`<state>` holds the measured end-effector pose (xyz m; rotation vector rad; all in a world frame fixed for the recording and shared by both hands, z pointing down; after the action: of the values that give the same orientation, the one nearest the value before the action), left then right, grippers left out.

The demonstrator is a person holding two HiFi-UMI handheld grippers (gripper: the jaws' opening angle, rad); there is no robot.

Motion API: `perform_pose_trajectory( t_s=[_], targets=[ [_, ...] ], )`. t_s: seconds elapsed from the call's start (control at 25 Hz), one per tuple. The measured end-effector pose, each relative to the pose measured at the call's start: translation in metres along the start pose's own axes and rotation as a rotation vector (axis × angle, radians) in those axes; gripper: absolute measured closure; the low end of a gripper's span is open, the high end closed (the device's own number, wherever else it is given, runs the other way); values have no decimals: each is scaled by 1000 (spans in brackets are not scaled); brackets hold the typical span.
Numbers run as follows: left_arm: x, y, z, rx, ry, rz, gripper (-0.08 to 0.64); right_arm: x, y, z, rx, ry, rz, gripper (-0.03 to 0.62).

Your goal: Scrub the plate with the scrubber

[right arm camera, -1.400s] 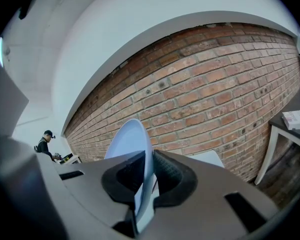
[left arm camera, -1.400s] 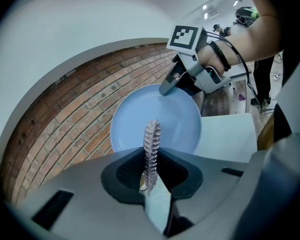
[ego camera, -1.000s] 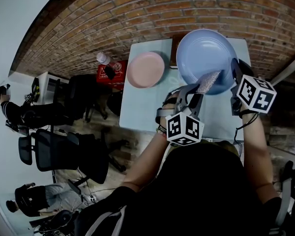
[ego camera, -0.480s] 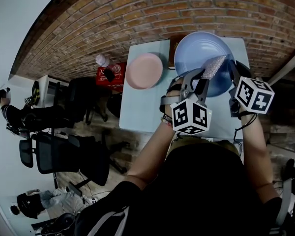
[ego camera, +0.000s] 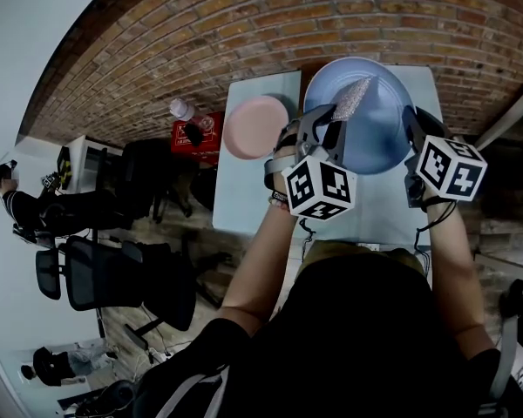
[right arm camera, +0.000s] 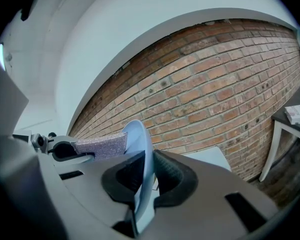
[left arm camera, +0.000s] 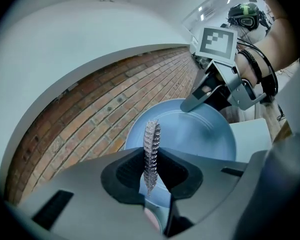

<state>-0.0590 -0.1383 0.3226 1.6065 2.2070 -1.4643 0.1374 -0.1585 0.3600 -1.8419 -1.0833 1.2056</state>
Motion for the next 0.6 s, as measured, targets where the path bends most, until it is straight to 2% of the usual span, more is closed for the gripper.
perform_pose_trajectory(
  t_s=[0.32, 0.6],
  targets=[
    [8, -27, -19, 36, -55, 54, 482, -2, 1, 0, -12, -13, 4, 543],
    [19, -37, -54, 22, -151, 79, 482, -4, 1, -1, 0, -20, 2, 543]
  ],
)
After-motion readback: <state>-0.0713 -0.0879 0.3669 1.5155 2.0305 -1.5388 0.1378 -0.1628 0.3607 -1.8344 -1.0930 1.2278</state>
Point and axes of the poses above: the fingertips, and each gripper's own axes: x backward along the fingers, z to its left, y out of its top, the point moved 8 cm from there along x, backward along the fingers, and after that the axes turned 13 degrees about -y, right-handed, at the moved point
